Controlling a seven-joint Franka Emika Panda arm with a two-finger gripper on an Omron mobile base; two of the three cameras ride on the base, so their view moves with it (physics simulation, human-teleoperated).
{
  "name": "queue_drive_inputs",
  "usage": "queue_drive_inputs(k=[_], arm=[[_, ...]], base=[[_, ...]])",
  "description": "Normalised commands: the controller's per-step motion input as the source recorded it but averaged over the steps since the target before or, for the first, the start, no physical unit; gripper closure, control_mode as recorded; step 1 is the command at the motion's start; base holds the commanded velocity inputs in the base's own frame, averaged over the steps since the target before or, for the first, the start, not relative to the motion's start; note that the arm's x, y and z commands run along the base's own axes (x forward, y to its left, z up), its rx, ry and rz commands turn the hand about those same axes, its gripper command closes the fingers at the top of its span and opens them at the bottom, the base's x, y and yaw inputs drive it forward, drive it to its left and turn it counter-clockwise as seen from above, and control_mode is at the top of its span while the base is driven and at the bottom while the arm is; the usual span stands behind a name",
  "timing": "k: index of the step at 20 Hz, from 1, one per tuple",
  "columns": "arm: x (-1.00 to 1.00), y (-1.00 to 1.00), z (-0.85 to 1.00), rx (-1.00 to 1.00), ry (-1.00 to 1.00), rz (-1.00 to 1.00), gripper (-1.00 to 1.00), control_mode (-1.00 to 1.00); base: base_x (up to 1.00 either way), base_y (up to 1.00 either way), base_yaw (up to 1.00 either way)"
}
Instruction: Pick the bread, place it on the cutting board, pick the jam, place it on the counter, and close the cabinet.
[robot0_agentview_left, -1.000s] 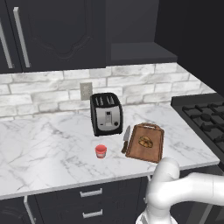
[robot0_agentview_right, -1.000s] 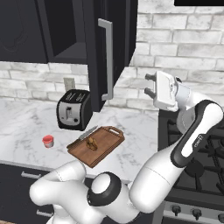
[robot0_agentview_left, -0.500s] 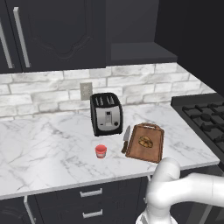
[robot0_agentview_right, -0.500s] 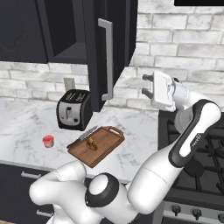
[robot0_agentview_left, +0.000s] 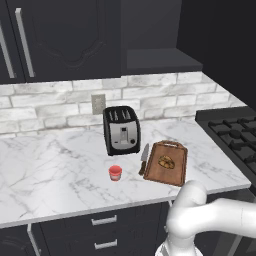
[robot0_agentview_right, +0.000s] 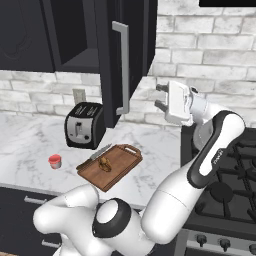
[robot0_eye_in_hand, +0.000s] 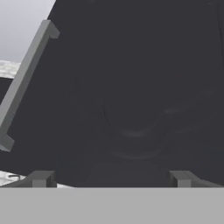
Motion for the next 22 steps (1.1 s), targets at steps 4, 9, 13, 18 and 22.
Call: queue_drive_inputs(k=[4, 9, 13, 18, 22], arm=[[0.00, 0.19, 0.00, 0.00, 0.00, -0.01, -1.00, -1.00], [0.00, 0.11, 0.01, 0.00, 0.00, -0.01, -1.00, -1.00], [0.00, -0.07, 0.01, 0.00, 0.00, 0.00, -1.00, -1.00], [0.00, -0.15, 0.03, 0.00, 0.00, 0.00, -1.00, -1.00], [0.00, -0.19, 0.01, 0.00, 0.00, 0.03, -1.00, -1.00]], base=[[0.00, 0.00, 0.00], [0.00, 0.00, 0.00], [0.00, 0.00, 0.00], [0.00, 0.00, 0.00], [0.00, 0.00, 0.00]])
